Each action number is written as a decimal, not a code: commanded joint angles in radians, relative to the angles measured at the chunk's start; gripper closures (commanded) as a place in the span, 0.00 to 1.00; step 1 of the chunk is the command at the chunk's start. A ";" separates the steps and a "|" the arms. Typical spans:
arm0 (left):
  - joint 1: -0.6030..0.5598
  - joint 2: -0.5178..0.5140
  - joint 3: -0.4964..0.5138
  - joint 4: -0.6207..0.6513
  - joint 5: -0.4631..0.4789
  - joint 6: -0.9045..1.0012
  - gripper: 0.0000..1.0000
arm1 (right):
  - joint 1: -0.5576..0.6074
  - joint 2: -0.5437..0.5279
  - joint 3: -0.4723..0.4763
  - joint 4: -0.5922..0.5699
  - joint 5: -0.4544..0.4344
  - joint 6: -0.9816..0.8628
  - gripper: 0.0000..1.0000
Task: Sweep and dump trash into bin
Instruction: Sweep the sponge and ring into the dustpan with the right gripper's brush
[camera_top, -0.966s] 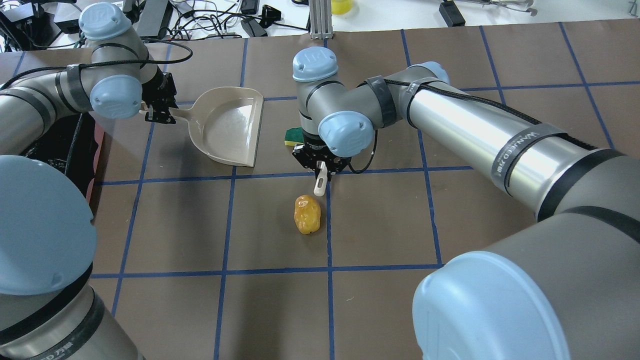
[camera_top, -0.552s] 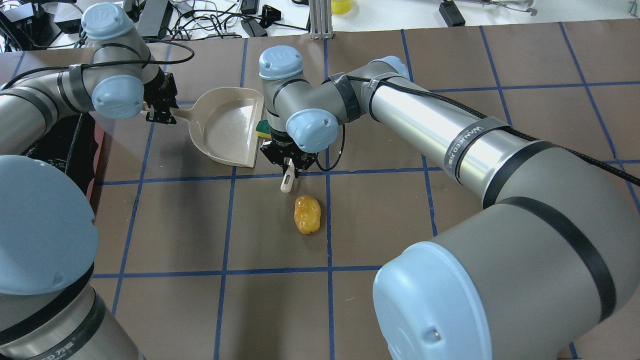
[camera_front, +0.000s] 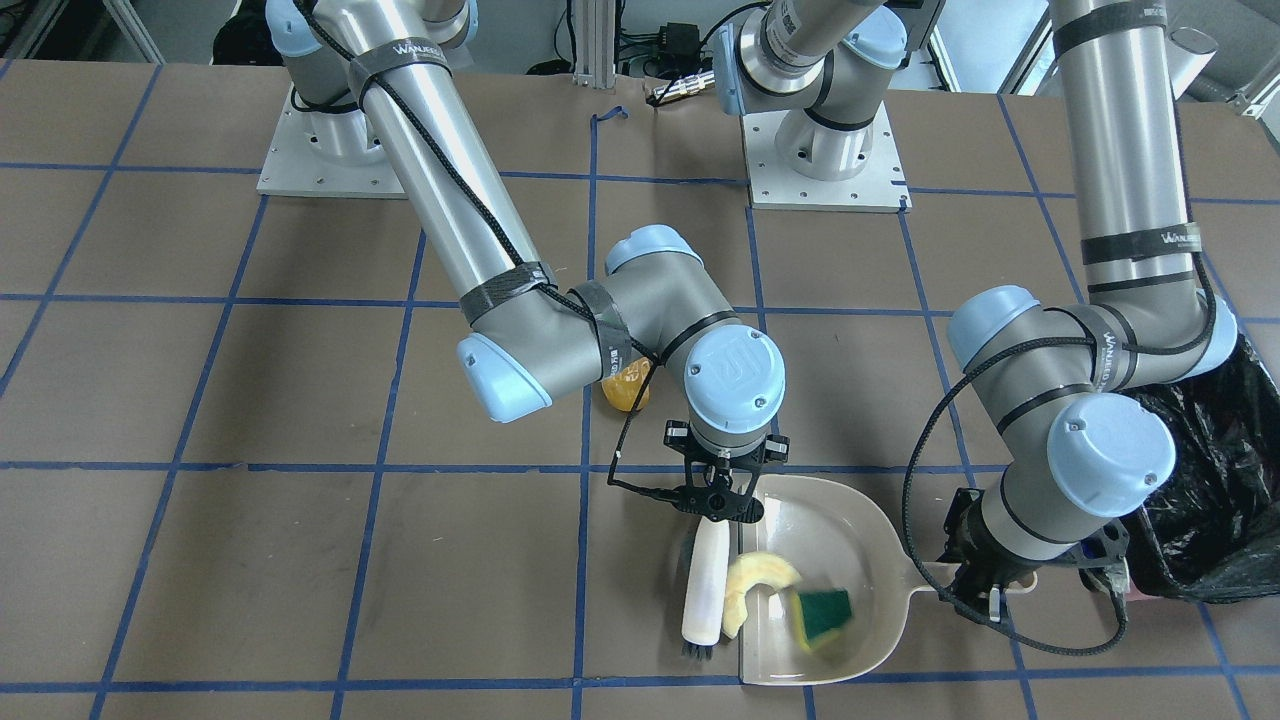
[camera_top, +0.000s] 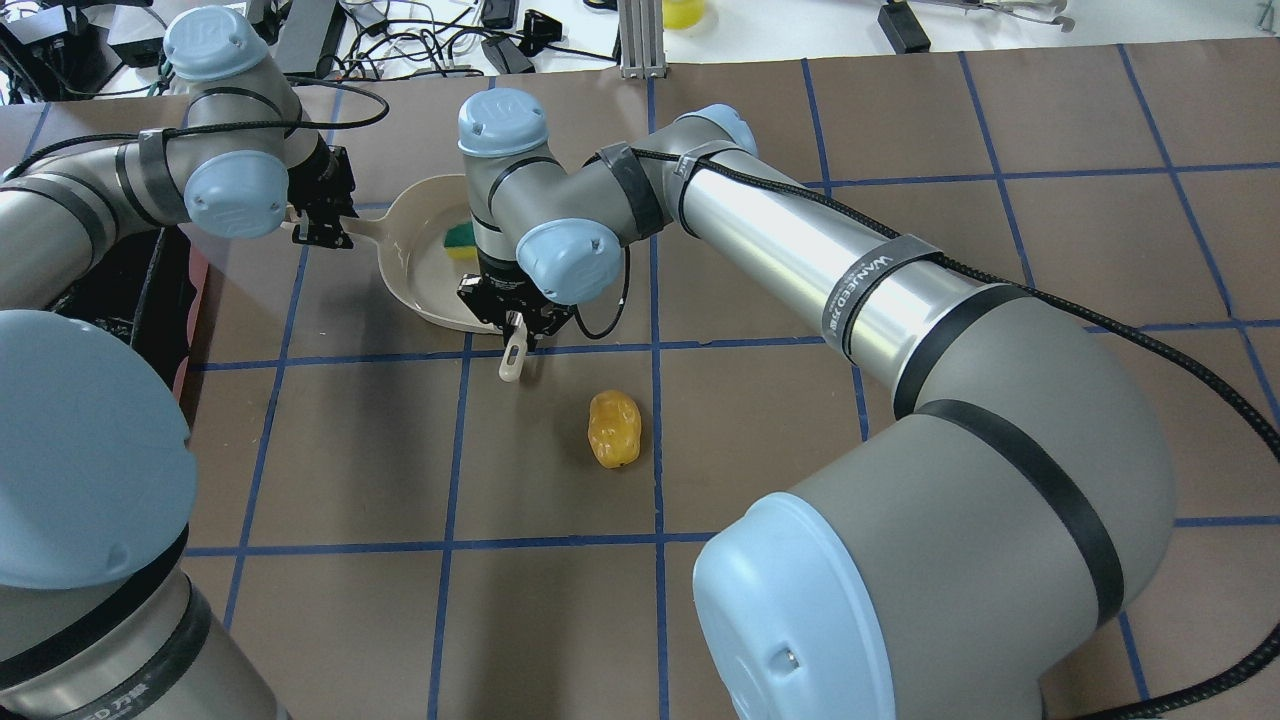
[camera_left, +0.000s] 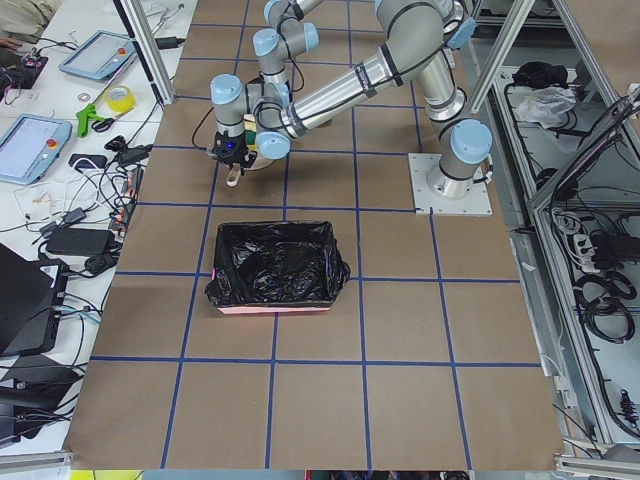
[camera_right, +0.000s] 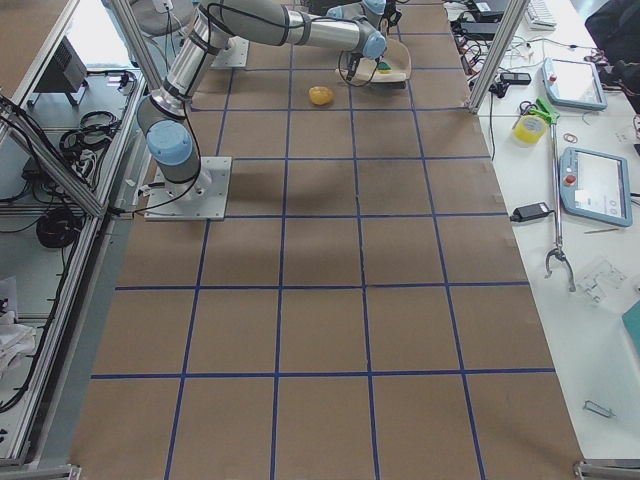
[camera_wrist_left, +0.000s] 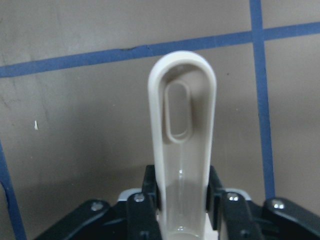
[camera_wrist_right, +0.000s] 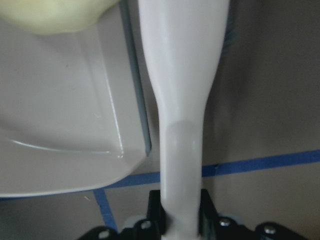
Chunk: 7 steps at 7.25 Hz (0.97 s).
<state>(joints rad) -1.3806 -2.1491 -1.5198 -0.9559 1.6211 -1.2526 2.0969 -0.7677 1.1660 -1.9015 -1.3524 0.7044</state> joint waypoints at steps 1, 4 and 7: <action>0.000 0.000 0.000 0.006 -0.001 -0.001 1.00 | 0.025 0.014 -0.035 -0.007 0.045 -0.031 1.00; 0.000 0.000 0.000 0.006 -0.004 -0.002 1.00 | 0.032 0.016 -0.060 0.010 0.050 -0.089 1.00; 0.000 0.018 -0.002 0.003 -0.010 0.004 1.00 | 0.008 -0.077 -0.051 0.226 -0.075 -0.158 1.00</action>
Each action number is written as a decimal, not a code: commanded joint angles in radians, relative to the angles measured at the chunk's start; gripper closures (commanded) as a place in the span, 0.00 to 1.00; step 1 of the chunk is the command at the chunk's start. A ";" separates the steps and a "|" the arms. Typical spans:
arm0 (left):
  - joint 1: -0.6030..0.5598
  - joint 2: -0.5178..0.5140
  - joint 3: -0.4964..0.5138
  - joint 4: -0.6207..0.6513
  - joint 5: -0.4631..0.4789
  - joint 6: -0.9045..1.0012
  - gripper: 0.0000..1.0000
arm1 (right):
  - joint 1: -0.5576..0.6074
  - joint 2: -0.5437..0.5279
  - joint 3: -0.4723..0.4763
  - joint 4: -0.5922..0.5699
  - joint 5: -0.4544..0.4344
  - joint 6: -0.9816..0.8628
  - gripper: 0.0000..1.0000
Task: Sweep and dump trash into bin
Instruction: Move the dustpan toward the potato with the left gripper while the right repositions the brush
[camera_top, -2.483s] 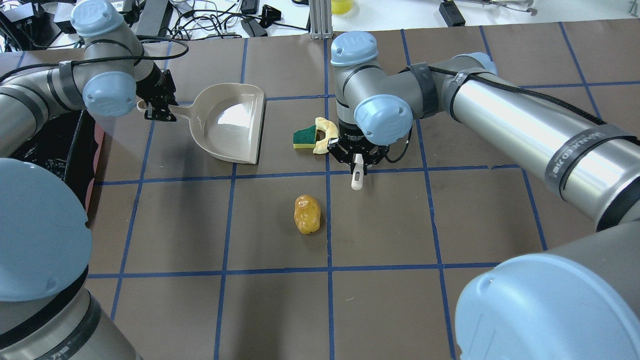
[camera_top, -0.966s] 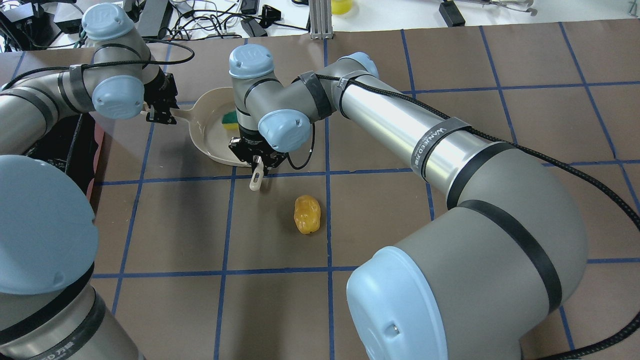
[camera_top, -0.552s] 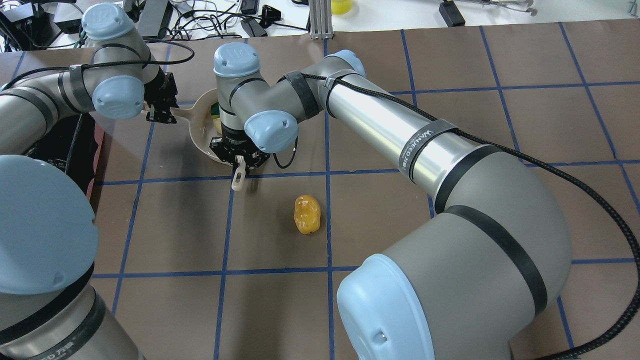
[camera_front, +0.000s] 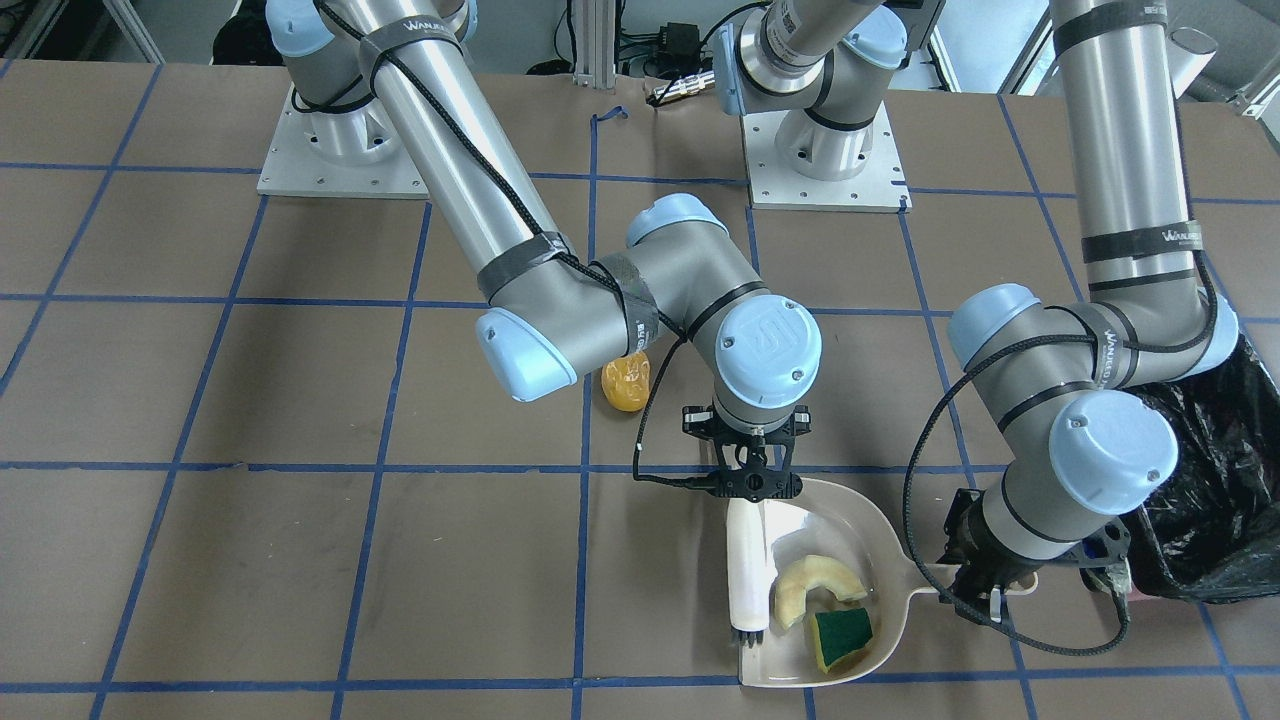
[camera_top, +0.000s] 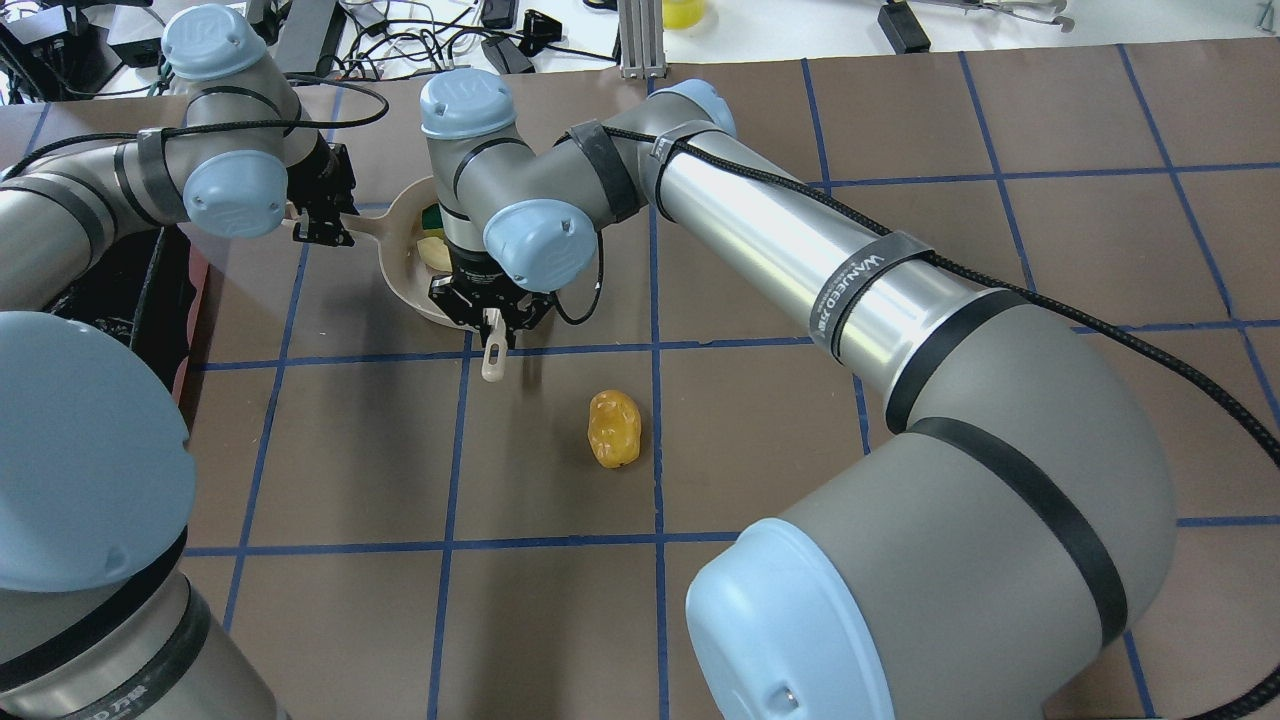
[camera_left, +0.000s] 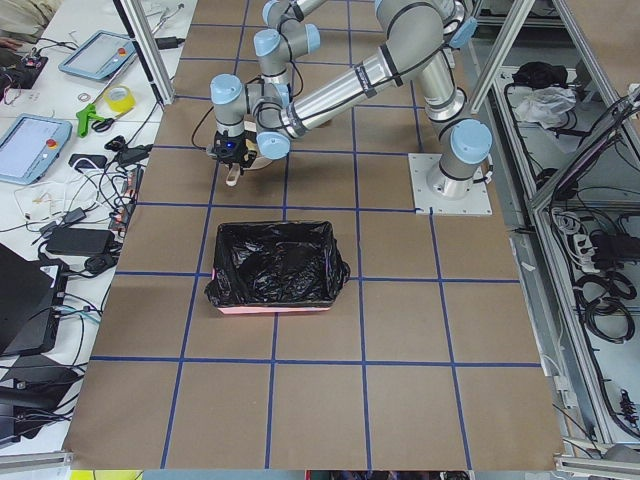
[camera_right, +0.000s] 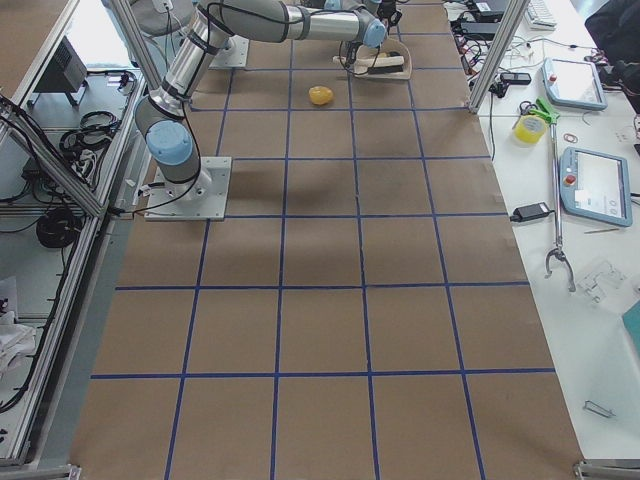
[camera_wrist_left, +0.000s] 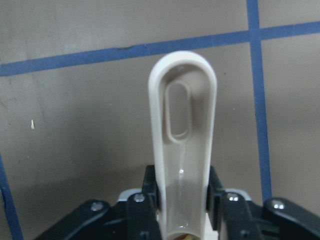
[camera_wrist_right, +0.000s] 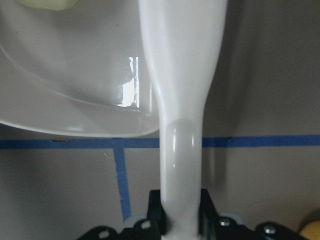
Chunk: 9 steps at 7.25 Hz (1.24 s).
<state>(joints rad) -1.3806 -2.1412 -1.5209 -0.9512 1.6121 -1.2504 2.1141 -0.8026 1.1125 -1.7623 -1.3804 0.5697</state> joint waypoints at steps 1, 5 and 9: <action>0.000 0.018 -0.004 -0.003 -0.003 0.002 1.00 | -0.029 -0.085 0.007 0.175 -0.075 -0.081 1.00; -0.008 0.148 -0.172 -0.006 -0.041 0.040 1.00 | -0.124 -0.417 0.379 0.285 -0.140 -0.211 1.00; -0.006 0.303 -0.387 -0.003 -0.034 0.023 1.00 | -0.125 -0.593 0.671 0.221 -0.135 -0.185 1.00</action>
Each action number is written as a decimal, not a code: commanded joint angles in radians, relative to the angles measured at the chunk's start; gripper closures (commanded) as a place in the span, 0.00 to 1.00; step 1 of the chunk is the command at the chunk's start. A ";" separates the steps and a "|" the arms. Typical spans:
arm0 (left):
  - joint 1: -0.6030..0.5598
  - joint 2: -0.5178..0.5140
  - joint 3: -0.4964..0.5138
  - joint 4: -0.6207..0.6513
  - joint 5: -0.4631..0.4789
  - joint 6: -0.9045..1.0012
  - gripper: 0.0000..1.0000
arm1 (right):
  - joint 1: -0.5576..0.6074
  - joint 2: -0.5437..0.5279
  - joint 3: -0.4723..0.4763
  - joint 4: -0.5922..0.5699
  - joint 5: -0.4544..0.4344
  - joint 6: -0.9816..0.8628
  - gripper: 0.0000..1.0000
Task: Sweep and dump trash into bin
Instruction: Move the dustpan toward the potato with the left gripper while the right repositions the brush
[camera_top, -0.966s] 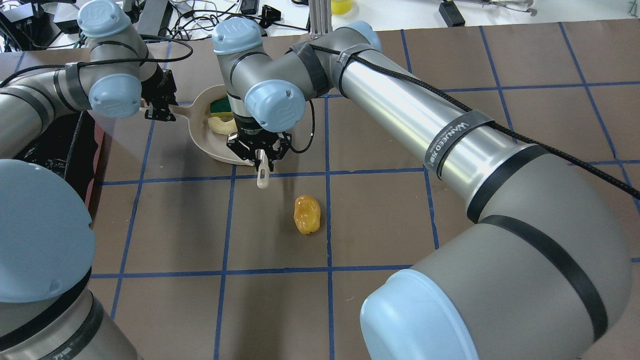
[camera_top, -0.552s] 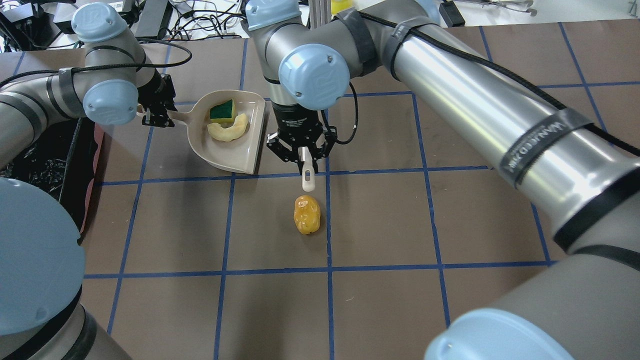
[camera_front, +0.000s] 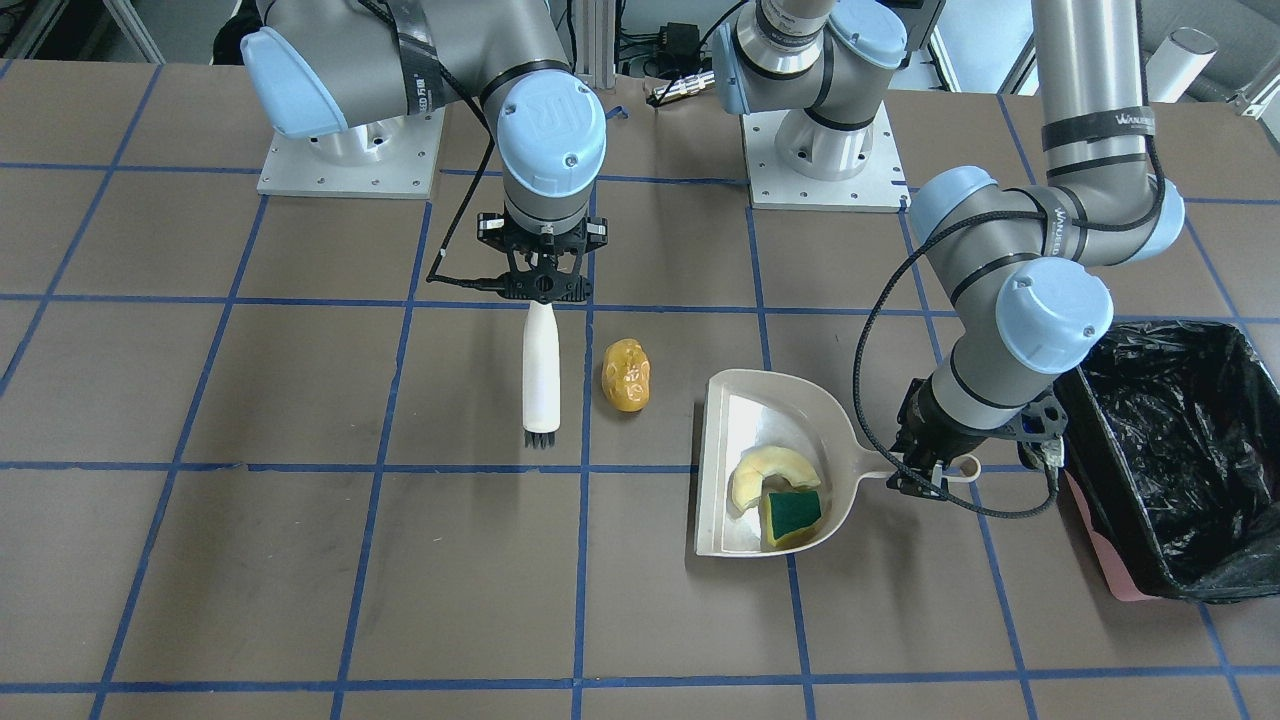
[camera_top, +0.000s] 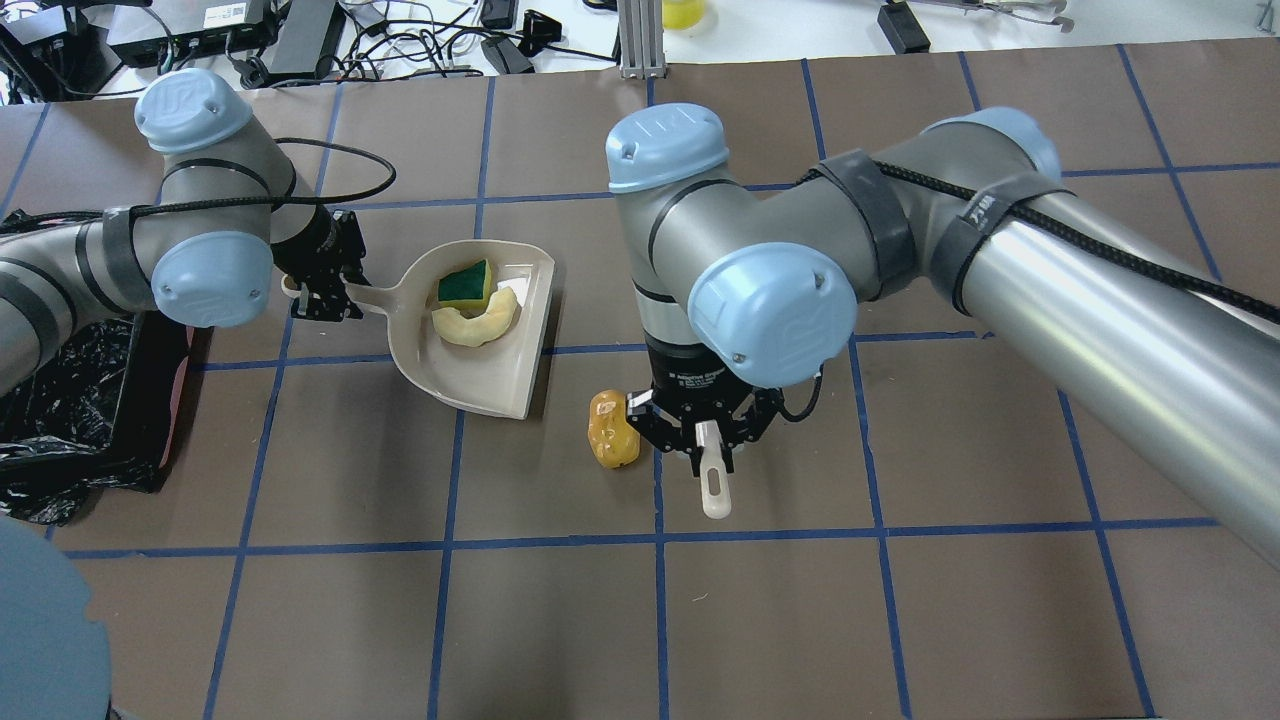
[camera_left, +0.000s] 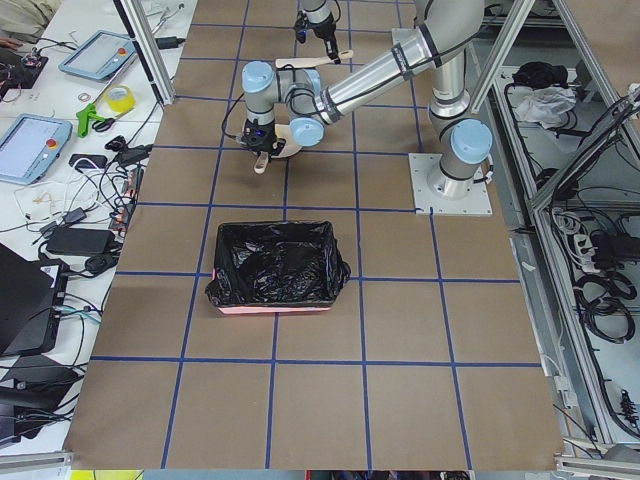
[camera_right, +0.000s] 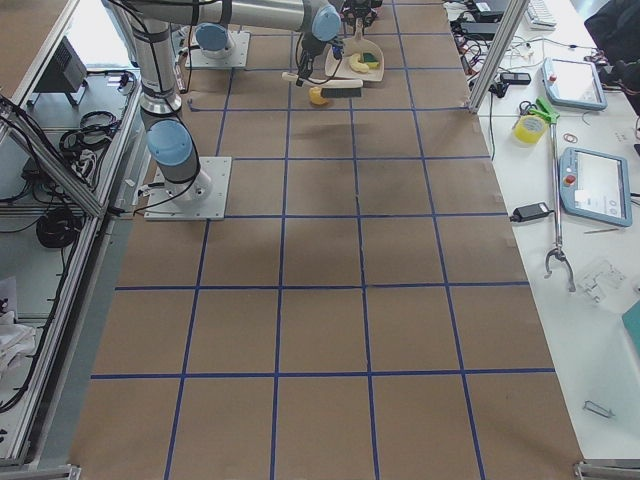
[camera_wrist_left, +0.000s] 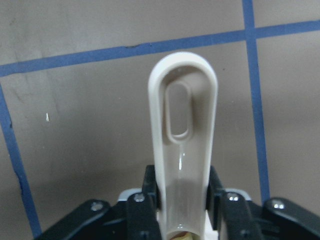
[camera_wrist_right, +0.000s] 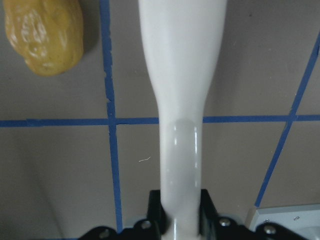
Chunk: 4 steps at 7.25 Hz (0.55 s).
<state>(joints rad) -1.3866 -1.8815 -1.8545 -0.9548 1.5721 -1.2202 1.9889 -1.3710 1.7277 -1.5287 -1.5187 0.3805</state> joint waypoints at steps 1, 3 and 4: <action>0.000 0.076 -0.092 -0.001 0.008 -0.013 1.00 | 0.008 -0.016 0.064 -0.014 0.003 0.014 1.00; 0.005 0.105 -0.133 -0.001 0.008 -0.013 1.00 | 0.022 -0.020 0.133 -0.080 0.018 0.133 1.00; 0.003 0.108 -0.159 0.002 0.008 -0.025 1.00 | 0.048 -0.017 0.160 -0.143 0.021 0.152 1.00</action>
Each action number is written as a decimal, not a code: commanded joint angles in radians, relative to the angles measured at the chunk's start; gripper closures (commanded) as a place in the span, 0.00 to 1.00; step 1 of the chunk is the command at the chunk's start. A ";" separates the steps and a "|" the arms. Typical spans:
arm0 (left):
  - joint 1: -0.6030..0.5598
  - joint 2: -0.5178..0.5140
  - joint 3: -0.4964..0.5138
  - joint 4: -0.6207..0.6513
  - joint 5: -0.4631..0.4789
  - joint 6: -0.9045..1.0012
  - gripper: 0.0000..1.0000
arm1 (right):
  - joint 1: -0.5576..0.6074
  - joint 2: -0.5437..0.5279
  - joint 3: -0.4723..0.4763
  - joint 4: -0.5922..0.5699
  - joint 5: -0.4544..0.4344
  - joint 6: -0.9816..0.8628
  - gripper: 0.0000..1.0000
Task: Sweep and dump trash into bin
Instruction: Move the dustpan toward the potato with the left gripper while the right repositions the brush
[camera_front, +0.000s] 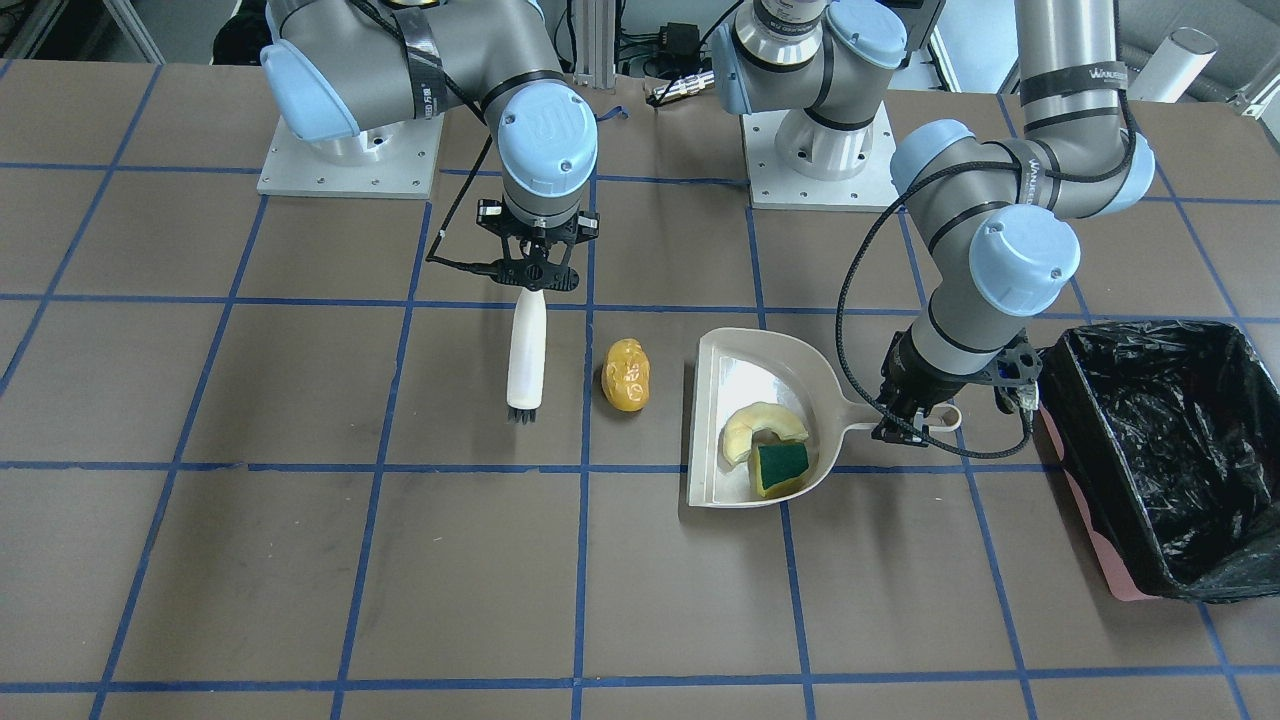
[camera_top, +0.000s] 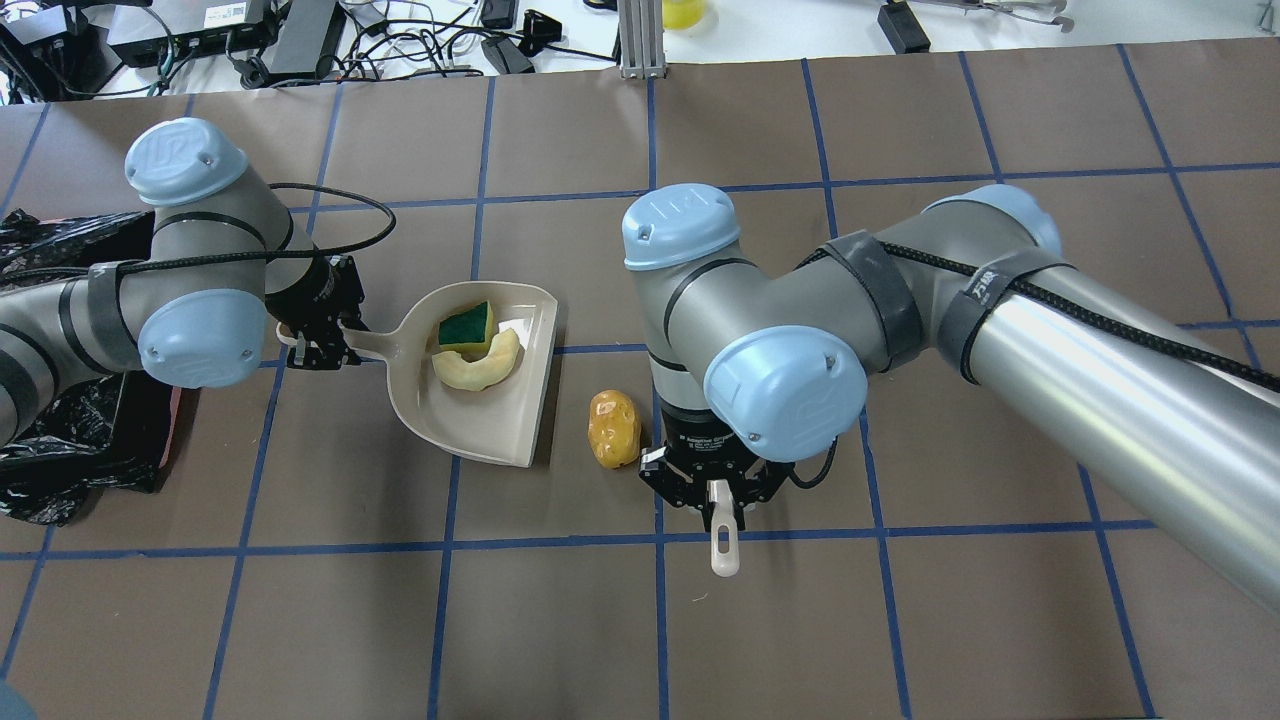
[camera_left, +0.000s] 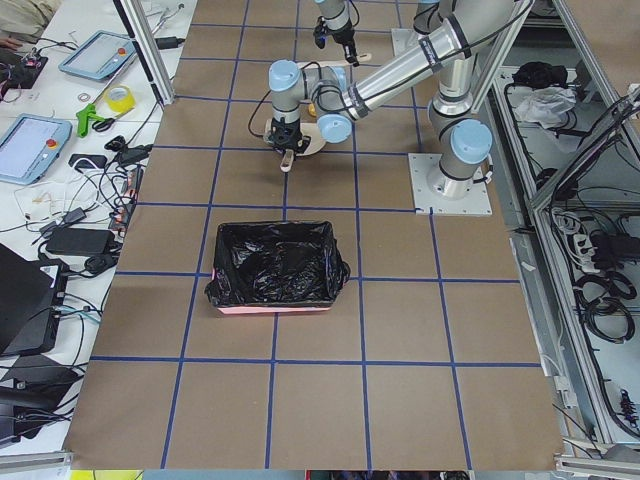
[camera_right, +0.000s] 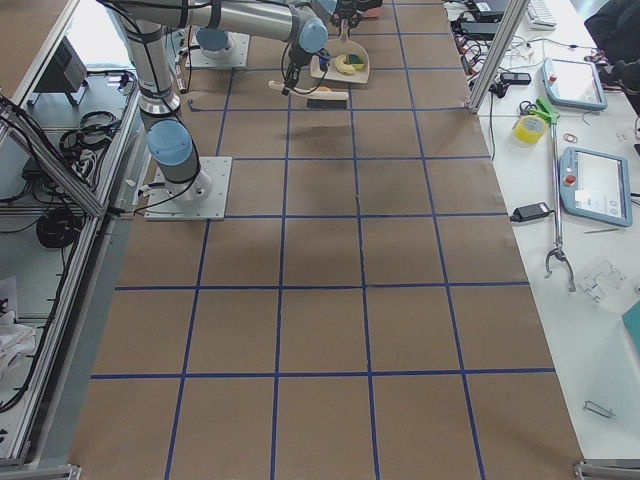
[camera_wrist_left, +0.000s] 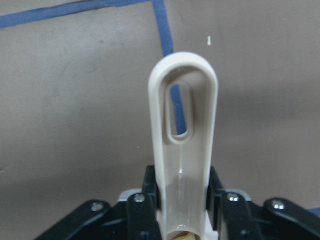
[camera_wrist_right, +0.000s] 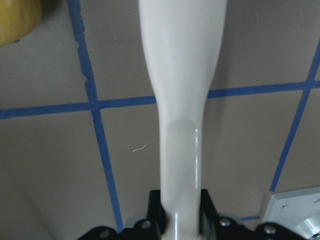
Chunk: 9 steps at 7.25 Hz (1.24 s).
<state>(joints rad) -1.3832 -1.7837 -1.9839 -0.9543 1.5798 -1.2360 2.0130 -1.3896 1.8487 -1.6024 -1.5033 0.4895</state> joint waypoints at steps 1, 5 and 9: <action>-0.002 0.010 -0.035 0.002 0.000 -0.025 1.00 | 0.055 0.007 0.044 -0.083 0.002 0.049 1.00; -0.003 -0.017 -0.041 0.015 0.005 -0.066 1.00 | 0.120 0.075 0.050 -0.187 0.057 0.264 1.00; -0.002 -0.007 -0.006 0.023 0.052 -0.093 1.00 | 0.182 0.173 0.023 -0.313 0.109 0.343 1.00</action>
<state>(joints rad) -1.3853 -1.8032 -2.0119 -0.9298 1.5952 -1.3246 2.1801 -1.2467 1.8851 -1.8899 -1.4164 0.8258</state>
